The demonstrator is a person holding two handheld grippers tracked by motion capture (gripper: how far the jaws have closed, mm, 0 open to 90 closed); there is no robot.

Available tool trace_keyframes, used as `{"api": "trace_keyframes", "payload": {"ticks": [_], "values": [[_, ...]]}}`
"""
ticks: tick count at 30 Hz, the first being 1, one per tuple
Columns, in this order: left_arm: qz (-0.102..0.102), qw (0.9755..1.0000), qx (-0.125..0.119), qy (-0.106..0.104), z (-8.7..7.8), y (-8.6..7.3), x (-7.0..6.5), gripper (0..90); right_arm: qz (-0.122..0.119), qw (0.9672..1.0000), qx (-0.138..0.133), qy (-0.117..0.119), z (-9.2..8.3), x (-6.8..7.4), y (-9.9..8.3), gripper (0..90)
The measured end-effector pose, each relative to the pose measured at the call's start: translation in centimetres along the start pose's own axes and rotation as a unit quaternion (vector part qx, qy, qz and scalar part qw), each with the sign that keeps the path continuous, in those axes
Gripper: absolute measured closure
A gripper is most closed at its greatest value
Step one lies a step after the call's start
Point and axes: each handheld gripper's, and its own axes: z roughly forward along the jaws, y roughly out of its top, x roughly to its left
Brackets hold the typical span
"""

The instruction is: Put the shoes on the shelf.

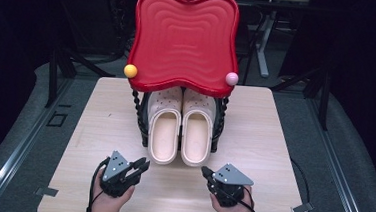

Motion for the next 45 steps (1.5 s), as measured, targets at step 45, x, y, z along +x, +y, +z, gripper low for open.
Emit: {"api": "trace_keyframes", "payload": {"ticks": [45], "values": [[0.016,0.9998,0.006,-0.006,1.2,0.5,-1.5,89.9,0.039,0.9989,0.009,0.024,1.6,-0.2,0.1,90.0]]}}
